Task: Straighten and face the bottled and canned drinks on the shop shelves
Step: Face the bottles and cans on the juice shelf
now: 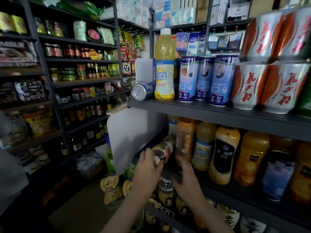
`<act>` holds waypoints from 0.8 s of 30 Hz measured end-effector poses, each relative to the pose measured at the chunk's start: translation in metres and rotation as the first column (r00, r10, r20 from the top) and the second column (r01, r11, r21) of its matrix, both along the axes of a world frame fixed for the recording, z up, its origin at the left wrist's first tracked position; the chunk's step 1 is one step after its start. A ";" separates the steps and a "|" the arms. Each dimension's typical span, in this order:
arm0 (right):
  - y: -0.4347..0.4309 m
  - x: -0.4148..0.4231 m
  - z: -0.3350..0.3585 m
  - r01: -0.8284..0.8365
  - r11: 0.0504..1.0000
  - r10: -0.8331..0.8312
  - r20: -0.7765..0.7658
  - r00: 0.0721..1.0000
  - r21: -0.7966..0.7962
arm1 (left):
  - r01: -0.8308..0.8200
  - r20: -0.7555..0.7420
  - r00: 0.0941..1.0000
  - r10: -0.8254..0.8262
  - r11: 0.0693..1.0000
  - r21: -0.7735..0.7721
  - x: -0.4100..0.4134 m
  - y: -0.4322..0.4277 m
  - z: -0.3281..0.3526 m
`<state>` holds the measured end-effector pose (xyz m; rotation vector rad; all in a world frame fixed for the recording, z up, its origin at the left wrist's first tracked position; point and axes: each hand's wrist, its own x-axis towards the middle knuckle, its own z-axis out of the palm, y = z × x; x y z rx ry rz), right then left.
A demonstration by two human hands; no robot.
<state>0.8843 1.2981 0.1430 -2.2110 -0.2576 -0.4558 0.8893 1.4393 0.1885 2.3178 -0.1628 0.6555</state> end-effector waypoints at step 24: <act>0.062 0.070 0.034 0.592 0.795 -0.605 0.100 0.790 0.128 | 0.572 -0.129 0.746 -0.654 0.727 -0.379 0.100 0.029 0.001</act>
